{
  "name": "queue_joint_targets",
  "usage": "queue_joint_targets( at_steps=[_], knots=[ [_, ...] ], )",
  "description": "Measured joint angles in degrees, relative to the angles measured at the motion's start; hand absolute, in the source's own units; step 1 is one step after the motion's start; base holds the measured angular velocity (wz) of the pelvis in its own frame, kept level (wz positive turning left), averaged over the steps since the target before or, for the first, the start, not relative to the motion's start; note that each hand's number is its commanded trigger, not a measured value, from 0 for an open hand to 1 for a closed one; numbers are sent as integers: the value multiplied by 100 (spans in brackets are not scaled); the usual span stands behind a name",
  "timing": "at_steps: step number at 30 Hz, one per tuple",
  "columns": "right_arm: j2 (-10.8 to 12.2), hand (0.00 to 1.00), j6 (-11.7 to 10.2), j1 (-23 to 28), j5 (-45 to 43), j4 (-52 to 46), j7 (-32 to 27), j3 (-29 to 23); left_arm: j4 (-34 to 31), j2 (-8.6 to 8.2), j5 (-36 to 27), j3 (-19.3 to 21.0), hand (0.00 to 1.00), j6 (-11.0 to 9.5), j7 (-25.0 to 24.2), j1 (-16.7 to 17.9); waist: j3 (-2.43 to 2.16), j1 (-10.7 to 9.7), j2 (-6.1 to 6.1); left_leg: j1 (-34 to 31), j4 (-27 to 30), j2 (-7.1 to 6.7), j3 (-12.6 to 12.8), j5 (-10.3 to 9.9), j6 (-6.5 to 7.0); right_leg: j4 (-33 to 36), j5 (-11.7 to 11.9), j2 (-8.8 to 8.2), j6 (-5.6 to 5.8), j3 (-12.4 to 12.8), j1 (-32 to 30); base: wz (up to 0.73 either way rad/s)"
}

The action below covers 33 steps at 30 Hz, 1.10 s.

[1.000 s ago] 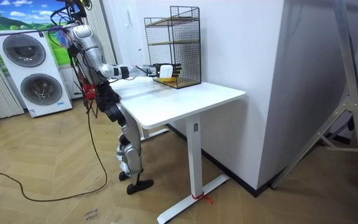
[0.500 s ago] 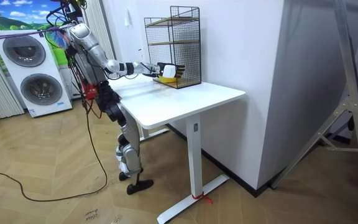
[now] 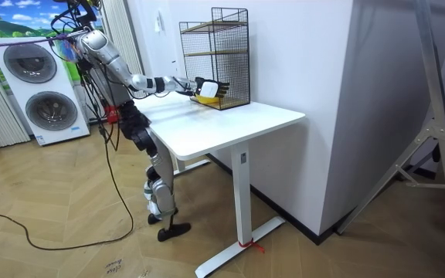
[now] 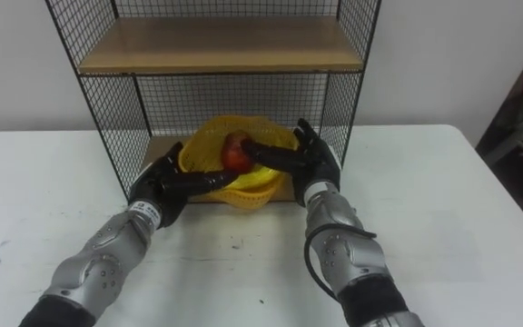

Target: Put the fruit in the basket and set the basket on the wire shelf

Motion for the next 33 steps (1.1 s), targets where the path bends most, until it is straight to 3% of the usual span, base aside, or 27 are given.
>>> queue_joint_targets(
  at_steps=[4,8,17,25,33],
  knots=[
    [11,0,8,-2,0,112,25,-2,0,-20,8,-3,0,75,104,0,-15,-28,40,33,-40,-7,-21,15,-7,-47,8,-1,9,-8,60,2],
    [14,0,105,-2,-3,197,63,-3,0,-28,8,-5,0,93,108,0,21,-61,104,120,-91,-13,-29,40,-11,-83,22,-3,13,-10,128,0],
    [-11,0,130,8,-3,451,378,-62,2,8,7,65,0,98,105,0,26,-168,156,169,-186,-21,-32,88,-29,-85,30,-7,-5,8,128,-1],
    [-81,0,239,7,-65,449,522,-189,1,-22,22,213,0,187,96,0,-44,-198,256,177,-235,-22,-31,115,-38,-82,32,-6,-12,8,123,0],
    [-96,0,246,6,-80,428,622,-305,0,-38,134,294,0,197,39,0,-47,-212,250,193,-289,-17,-29,145,-55,-73,21,-3,-28,10,119,0]
  ],
)
